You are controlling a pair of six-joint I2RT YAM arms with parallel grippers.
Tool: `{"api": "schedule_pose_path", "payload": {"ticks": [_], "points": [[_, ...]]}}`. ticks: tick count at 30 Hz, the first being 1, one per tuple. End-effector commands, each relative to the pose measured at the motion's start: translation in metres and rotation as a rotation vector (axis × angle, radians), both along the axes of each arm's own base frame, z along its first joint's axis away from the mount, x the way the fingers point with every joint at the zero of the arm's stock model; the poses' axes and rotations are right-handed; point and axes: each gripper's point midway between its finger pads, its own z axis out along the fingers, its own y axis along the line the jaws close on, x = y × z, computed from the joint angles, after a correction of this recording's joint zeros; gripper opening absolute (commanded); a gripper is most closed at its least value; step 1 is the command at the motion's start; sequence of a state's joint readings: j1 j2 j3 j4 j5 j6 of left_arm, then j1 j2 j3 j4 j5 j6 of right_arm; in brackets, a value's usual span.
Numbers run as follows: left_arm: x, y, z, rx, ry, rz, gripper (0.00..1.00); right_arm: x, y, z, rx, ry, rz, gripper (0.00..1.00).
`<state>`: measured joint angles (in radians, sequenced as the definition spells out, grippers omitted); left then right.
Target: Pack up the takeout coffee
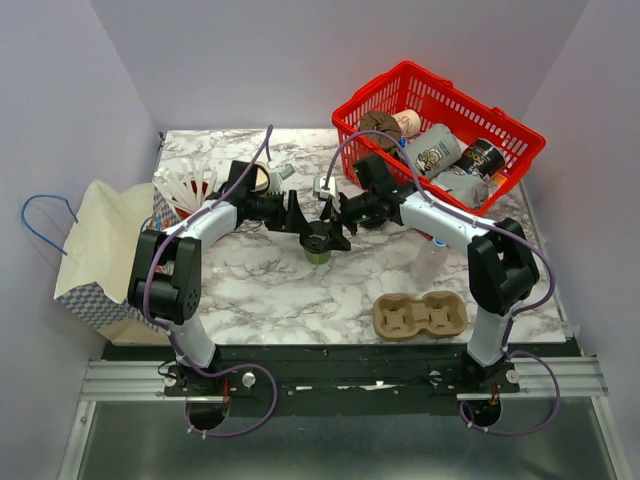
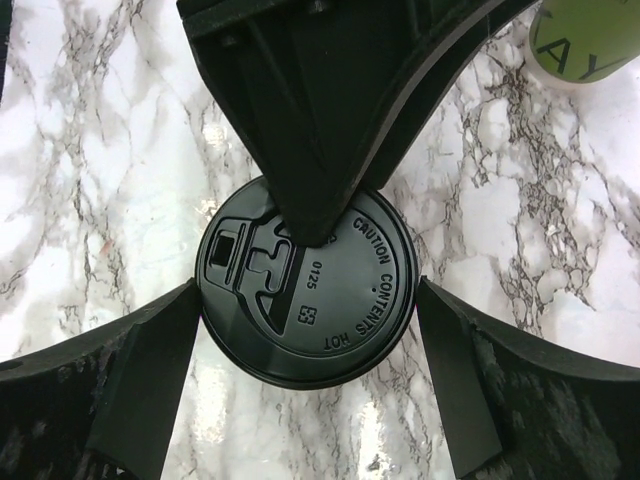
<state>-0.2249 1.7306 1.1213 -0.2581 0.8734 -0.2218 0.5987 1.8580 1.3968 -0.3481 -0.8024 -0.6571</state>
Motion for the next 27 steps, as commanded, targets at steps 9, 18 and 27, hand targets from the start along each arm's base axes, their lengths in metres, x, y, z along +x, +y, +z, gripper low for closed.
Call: {"api": "schedule_pose_path", "payload": {"ticks": [9,18,27], "points": [[0.01,-0.012,0.055,-0.128,-0.099,-0.009,0.69,-0.018,-0.006,-0.022,-0.064,0.116,0.025,0.97],[0.017,-0.005,0.04,-0.098,-0.063,0.049,0.67,-0.002,0.001,-0.003,-0.026,0.164,-0.036,1.0],[0.017,-0.001,0.063,-0.077,-0.327,-0.044,0.68,0.017,0.008,0.012,0.034,0.252,-0.113,1.0]]}}
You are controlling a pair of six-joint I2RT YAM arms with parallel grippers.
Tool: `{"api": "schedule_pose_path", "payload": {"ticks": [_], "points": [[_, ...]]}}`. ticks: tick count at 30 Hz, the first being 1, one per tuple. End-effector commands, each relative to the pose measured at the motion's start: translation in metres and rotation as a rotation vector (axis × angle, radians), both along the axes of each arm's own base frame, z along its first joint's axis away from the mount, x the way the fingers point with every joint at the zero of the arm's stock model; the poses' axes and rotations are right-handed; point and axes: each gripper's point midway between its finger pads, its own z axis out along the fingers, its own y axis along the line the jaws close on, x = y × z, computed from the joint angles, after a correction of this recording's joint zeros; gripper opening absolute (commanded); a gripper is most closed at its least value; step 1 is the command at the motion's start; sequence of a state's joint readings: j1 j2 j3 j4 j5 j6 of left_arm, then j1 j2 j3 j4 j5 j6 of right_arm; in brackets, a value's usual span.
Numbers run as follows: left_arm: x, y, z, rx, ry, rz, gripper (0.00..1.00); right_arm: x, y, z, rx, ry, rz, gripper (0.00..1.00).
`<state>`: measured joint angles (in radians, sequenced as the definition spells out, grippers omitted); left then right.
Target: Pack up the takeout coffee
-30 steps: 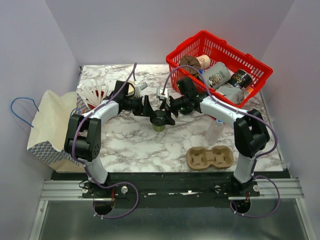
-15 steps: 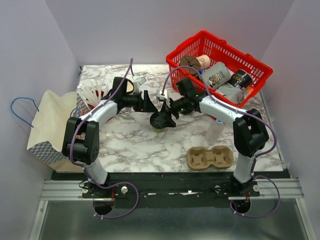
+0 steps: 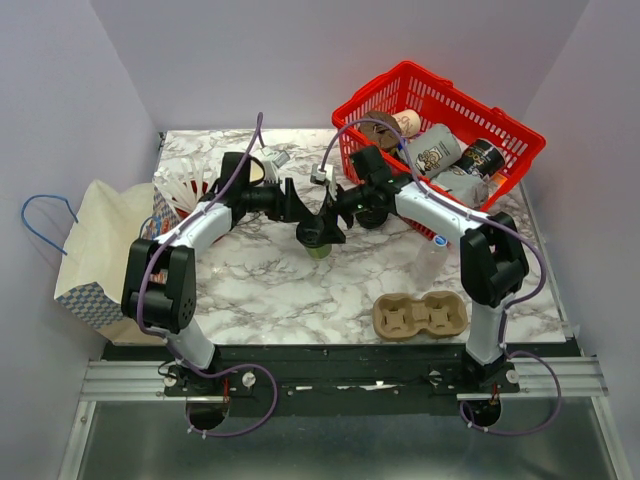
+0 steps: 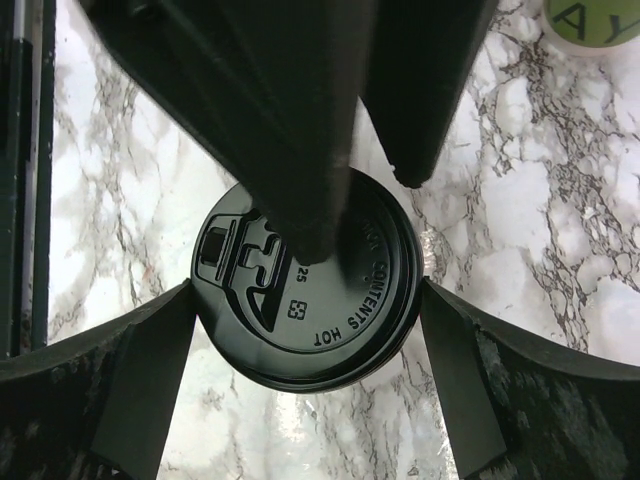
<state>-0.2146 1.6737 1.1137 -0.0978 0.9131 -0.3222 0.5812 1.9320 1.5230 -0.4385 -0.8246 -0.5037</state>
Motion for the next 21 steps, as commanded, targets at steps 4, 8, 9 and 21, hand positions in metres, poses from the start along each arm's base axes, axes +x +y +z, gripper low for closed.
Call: {"api": "schedule_pose_path", "payload": {"ticks": [4,8,9,21], "points": [[-0.007,0.011,0.02,0.09,-0.335,-0.113,0.7,0.004,0.004,0.0,0.043,0.128,-0.027,1.0],[0.005,0.015,0.007,0.137,-0.295,-0.078,0.69,0.003,0.002,-0.013,0.031,0.159,-0.014,1.0],[0.009,0.014,0.008,0.124,-0.269,-0.055,0.69,0.002,0.002,-0.015,0.031,0.159,-0.01,1.0],[0.023,0.003,-0.046,0.241,-0.056,0.095,0.64,0.001,-0.003,-0.018,0.019,0.125,-0.004,1.0]]}}
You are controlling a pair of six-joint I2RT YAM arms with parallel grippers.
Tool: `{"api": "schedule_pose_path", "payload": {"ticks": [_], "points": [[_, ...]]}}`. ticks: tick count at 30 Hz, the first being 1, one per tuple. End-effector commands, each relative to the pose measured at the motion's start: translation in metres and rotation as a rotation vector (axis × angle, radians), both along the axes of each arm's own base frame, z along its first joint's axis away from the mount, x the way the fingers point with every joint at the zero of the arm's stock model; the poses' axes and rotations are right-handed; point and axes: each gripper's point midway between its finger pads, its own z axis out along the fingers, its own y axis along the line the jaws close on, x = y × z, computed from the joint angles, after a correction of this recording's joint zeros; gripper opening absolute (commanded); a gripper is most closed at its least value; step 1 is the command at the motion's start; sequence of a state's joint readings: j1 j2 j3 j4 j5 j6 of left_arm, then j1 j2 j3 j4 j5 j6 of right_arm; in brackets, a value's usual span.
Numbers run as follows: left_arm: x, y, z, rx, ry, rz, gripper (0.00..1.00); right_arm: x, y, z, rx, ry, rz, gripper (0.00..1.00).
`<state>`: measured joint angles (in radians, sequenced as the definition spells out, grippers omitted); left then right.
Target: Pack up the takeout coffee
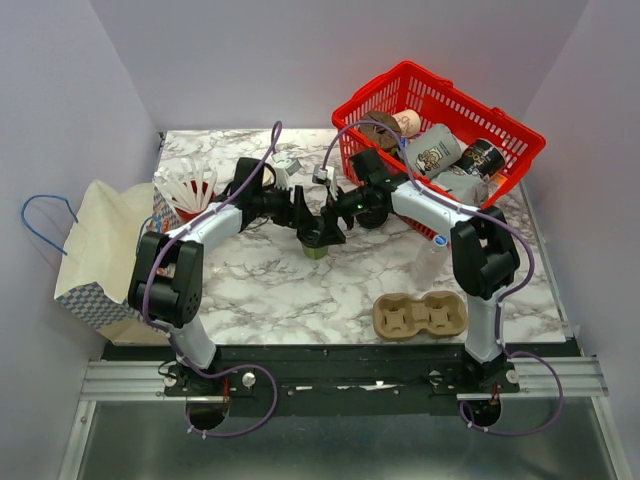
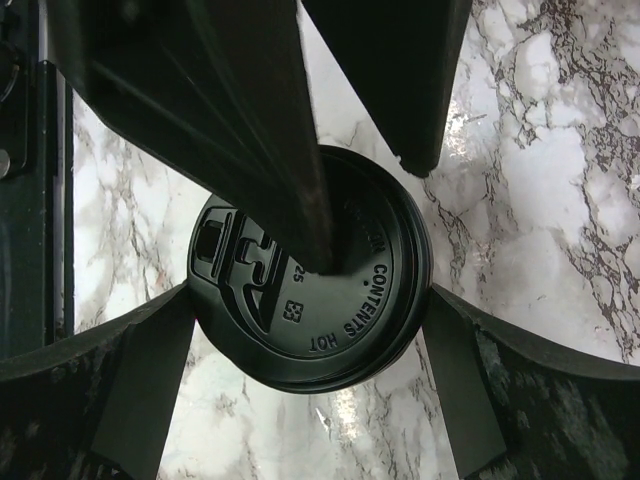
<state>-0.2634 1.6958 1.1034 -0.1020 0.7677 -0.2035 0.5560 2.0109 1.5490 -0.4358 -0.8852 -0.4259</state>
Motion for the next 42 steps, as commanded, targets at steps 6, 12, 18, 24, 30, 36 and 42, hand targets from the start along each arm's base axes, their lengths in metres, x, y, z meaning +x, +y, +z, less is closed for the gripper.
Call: {"api": "schedule_pose_path", "payload": {"ticks": [6,12,18,24,30,36,42], "points": [[0.017,0.012,-0.034,0.166,0.06,0.091,0.64,0.001,-0.006,0.024,0.034,-0.094,0.016,1.0],[0.014,0.012,-0.043,0.178,0.096,0.084,0.63,-0.004,-0.007,0.034,0.068,-0.164,0.067,1.0],[0.012,0.01,-0.042,0.169,0.093,0.071,0.63,0.0,-0.004,0.033,0.088,-0.223,0.098,1.0],[0.012,0.01,-0.044,0.166,0.101,0.069,0.63,0.008,0.004,0.04,0.111,-0.268,0.108,1.0],[0.012,0.009,-0.044,0.165,0.104,0.065,0.63,0.002,0.01,0.033,0.105,-0.297,0.146,1.0],[0.012,0.008,-0.045,0.16,0.113,0.068,0.63,0.002,0.01,0.022,0.059,-0.357,0.151,1.0],[0.011,0.008,-0.044,0.157,0.118,0.067,0.63,0.007,0.006,0.019,0.045,-0.442,0.121,0.99]]}}
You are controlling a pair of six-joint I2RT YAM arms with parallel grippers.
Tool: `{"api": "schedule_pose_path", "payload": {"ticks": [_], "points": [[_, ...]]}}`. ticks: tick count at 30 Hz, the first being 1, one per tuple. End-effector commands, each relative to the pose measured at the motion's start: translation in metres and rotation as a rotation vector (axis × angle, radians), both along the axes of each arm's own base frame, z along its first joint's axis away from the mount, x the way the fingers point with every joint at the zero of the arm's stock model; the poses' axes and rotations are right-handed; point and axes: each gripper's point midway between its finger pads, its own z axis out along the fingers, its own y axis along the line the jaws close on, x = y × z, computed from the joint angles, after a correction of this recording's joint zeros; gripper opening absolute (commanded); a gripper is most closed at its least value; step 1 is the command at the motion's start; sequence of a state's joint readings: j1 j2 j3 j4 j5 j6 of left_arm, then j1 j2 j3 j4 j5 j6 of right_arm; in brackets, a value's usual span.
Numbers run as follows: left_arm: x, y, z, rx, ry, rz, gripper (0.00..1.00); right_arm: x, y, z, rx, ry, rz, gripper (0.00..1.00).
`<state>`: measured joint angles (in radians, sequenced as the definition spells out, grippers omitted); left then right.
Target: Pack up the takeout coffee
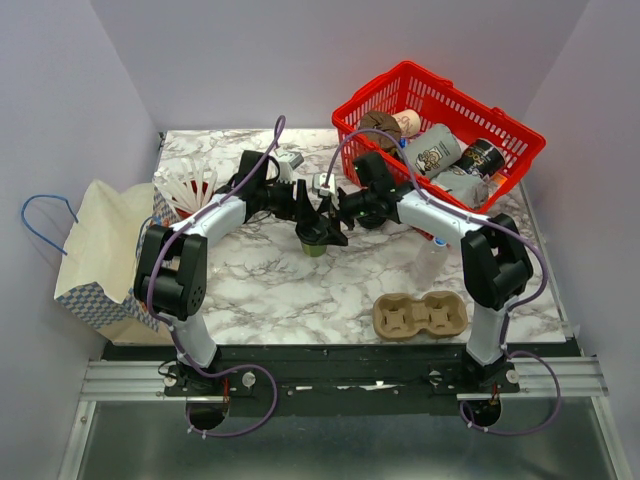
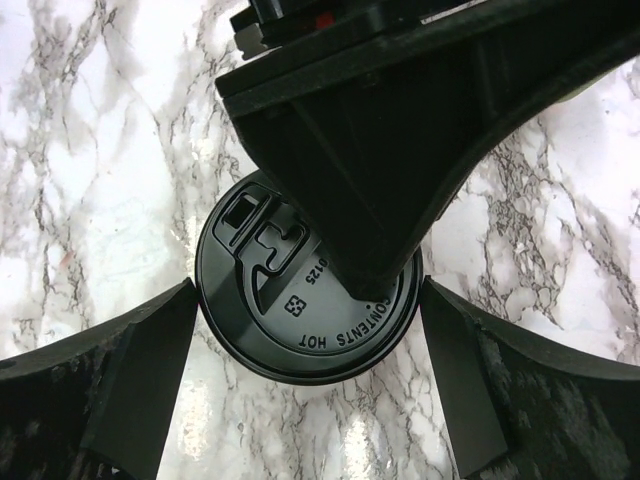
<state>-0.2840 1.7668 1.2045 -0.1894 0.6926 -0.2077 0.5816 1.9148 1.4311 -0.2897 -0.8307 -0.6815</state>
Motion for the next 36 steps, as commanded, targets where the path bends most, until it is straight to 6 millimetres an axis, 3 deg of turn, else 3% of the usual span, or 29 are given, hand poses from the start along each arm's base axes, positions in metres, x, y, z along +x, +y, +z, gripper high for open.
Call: {"api": "schedule_pose_path", "payload": {"ticks": [1,11,19,24,27,31,33,36], "points": [[-0.004,0.011,-0.035,0.095,0.073,0.029,0.63,0.002,0.003,0.007,0.007,-0.099,0.002,0.96],[-0.005,0.012,-0.036,0.094,0.074,0.027,0.63,-0.006,0.006,0.004,0.013,-0.027,0.017,0.71],[-0.006,0.009,-0.032,0.065,0.072,0.004,0.64,-0.002,0.0,-0.037,-0.087,0.003,-0.047,0.61],[-0.003,0.01,-0.028,0.024,0.085,0.001,0.64,0.002,0.007,-0.044,-0.125,0.001,-0.075,0.6],[-0.003,0.009,-0.021,0.014,0.082,-0.006,0.64,0.003,0.005,-0.058,-0.196,-0.006,-0.107,0.6],[-0.004,0.01,-0.018,0.017,0.085,-0.011,0.64,0.006,-0.01,-0.078,-0.295,-0.04,-0.169,0.61],[-0.007,0.011,-0.022,0.02,0.105,-0.016,0.64,0.006,-0.015,-0.081,-0.316,-0.036,-0.19,0.66],[-0.01,0.01,-0.023,0.025,0.104,-0.032,0.64,0.001,-0.018,-0.077,-0.298,-0.014,-0.2,0.82]]}}
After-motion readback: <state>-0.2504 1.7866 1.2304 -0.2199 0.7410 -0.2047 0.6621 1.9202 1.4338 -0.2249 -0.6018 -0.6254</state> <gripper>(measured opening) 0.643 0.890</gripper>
